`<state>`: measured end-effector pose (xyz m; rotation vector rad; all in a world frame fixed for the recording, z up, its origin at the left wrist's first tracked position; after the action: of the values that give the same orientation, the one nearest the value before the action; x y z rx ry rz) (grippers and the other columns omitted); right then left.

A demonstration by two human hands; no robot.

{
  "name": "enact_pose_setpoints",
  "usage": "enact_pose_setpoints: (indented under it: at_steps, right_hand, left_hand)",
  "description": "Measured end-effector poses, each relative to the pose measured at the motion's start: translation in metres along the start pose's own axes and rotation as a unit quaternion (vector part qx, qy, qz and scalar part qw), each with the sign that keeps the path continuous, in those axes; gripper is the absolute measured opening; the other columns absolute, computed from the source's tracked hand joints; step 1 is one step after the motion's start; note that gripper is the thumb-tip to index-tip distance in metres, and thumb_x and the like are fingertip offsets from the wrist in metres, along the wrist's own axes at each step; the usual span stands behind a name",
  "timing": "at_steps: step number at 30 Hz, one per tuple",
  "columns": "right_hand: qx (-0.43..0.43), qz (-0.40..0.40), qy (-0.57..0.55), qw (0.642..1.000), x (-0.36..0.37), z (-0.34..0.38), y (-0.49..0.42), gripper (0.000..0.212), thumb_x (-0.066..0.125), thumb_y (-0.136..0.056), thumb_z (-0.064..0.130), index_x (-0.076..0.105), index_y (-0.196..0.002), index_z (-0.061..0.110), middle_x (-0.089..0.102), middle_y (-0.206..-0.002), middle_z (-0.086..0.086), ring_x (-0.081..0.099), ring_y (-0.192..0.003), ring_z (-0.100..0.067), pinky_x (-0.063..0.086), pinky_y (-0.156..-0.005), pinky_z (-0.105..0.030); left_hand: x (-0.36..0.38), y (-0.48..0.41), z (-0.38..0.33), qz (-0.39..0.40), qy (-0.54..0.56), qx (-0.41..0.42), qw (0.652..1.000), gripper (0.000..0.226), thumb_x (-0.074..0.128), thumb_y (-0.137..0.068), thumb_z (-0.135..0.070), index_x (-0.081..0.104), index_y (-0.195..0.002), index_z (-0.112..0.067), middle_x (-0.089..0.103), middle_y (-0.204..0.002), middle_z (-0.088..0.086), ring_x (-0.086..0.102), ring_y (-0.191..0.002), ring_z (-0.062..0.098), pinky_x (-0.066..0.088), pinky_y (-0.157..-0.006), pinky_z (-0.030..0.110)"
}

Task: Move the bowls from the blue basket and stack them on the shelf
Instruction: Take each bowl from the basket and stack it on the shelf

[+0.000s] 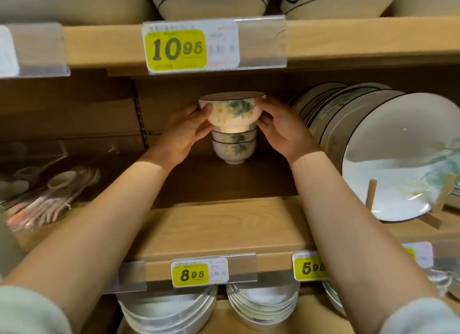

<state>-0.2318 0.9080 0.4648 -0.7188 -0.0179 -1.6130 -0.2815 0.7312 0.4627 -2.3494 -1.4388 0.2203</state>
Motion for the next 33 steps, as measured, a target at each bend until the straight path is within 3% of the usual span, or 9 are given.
enact_pose_setpoints:
  at_steps: [2, 9, 13, 21, 25, 33]
  right_hand:
    - [-0.019, -0.001, -0.006, 1.000, 0.002, 0.004, -0.015, 0.010, 0.060, -0.091, 0.005, 0.065, -0.093, 0.013, 0.075, -0.086, 0.002, 0.070, -0.089, -0.012, 0.055, -0.072, -0.023]
    - [-0.057, -0.064, 0.032, 0.996, -0.007, 0.004, -0.059, 0.012, 0.058, -0.090, 0.009, 0.066, -0.097, 0.015, 0.071, -0.093, -0.002, 0.068, -0.083, -0.011, 0.054, -0.065, -0.022]
    - [-0.048, -0.112, 0.148, 0.981, -0.018, -0.003, -0.074, 0.030, 0.061, -0.090, 0.029, 0.068, -0.113, 0.011, 0.071, -0.111, -0.009, 0.066, -0.101, -0.021, 0.054, -0.082, -0.034]
    - [0.002, -0.137, 0.217, 0.967, -0.033, -0.030, -0.087, 0.037, 0.049, -0.092, 0.032, 0.068, -0.112, 0.008, 0.071, -0.108, -0.015, 0.066, -0.101, -0.030, 0.051, -0.090, -0.043]
    - [0.018, -0.140, 0.204, 0.969, -0.036, -0.044, -0.093, 0.039, 0.046, -0.094, 0.032, 0.066, -0.115, 0.006, 0.070, -0.109, -0.018, 0.065, -0.102, -0.034, 0.051, -0.091, -0.044]
    - [0.031, -0.156, 0.215, 0.964, -0.048, -0.059, -0.101, 0.039, 0.040, -0.097, 0.030, 0.064, -0.116, 0.005, 0.068, -0.114, -0.019, 0.064, -0.104, -0.034, 0.051, -0.094, -0.045]
  left_hand:
    - [0.003, -0.014, -0.002, -0.013, 0.001, 0.011, 1.000, 0.037, 0.052, -0.099, -0.020, 0.052, -0.134, -0.010, 0.061, -0.130, 0.005, 0.058, -0.123, 0.018, 0.043, -0.109, 0.037]
    - [0.016, -0.058, 0.003, -0.017, 0.041, 0.021, 0.999, 0.048, 0.046, -0.101, -0.017, 0.036, -0.148, -0.013, 0.047, -0.148, 0.006, 0.045, -0.135, 0.019, 0.034, -0.115, 0.035]
    - [0.015, -0.070, 0.009, -0.005, 0.011, 0.032, 0.999, 0.049, 0.045, -0.102, -0.018, 0.033, -0.149, -0.014, 0.045, -0.149, 0.006, 0.043, -0.136, 0.019, 0.036, -0.112, 0.032]
    - [0.001, -0.085, 0.030, -0.033, -0.067, 0.037, 0.996, 0.044, 0.047, -0.101, -0.022, 0.042, -0.144, -0.011, 0.053, -0.142, 0.010, 0.051, -0.129, 0.024, 0.048, -0.096, 0.034]
    - [-0.003, -0.091, 0.044, -0.036, -0.068, 0.018, 0.997, 0.042, 0.046, -0.101, -0.019, 0.044, -0.143, -0.010, 0.054, -0.140, 0.011, 0.051, -0.128, 0.024, 0.042, -0.107, 0.040]
    - [-0.004, -0.098, 0.070, -0.037, -0.045, -0.017, 0.998, 0.042, 0.047, -0.101, -0.019, 0.045, -0.142, -0.012, 0.055, -0.140, 0.009, 0.054, -0.126, 0.022, 0.041, -0.109, 0.041]
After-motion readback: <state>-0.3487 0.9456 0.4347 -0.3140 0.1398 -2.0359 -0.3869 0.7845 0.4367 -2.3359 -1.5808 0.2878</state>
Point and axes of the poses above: each hand's wrist, its own y-axis away from the middle knuckle, its own x-axis out of the palm, z = x × y, the point moved 8 cm from there along -y, towards the middle knuckle
